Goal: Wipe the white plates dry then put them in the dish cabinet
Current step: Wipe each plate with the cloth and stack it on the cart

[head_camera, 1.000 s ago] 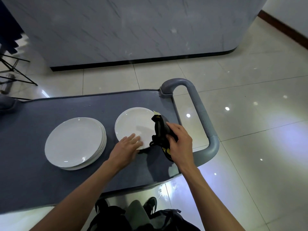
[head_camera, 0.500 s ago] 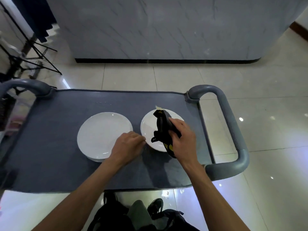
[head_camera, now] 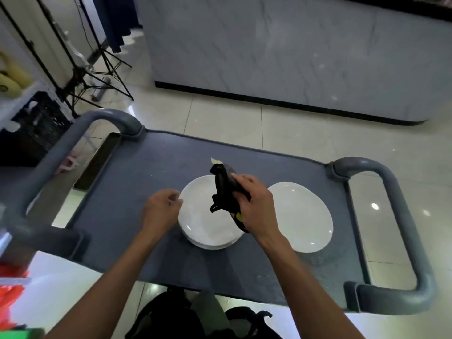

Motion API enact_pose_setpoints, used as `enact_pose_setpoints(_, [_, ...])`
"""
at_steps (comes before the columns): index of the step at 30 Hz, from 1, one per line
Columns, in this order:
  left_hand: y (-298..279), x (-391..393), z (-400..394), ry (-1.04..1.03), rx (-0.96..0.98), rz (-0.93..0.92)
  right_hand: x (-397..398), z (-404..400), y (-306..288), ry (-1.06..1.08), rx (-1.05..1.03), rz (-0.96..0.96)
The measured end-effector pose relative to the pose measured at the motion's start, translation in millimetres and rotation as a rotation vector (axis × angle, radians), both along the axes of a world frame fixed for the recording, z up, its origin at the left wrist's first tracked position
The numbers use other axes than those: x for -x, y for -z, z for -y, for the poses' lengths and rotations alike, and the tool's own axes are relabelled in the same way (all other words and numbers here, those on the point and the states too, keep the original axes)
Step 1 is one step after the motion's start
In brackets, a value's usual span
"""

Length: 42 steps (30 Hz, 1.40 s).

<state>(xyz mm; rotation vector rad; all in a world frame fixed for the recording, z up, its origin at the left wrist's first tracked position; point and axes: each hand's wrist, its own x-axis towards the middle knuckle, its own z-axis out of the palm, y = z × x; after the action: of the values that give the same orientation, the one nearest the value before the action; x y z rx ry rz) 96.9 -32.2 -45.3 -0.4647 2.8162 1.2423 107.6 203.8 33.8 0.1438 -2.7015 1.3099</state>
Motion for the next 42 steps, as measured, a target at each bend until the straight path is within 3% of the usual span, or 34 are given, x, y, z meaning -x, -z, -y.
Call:
enact_pose_setpoints(5, [6, 12, 13, 0.022, -0.083, 0.115, 16, 37, 16, -0.023, -0.088, 0.091])
enact_pose_setpoints(18, [15, 30, 11, 0.050, -0.161, 0.202, 19, 66, 49, 0.056, -0.283, 0.197])
enact_pose_setpoints(22, [21, 32, 11, -0.042, -0.366, 0.268, 12, 64, 53, 0.030, -0.352, 0.215])
enact_pose_setpoints(27, [21, 30, 9, -0.068, -0.459, 0.266, 2, 59, 55, 0.005, -0.369, 0.226])
enact_pose_setpoints(34, [10, 29, 10, 0.022, -0.521, 0.235, -3, 60, 60, 0.036, -0.345, 0.270])
enact_pose_setpoints(42, [-7, 22, 10, 0.092, -0.781, 0.298, -3, 63, 60, 0.064, -0.315, 0.255])
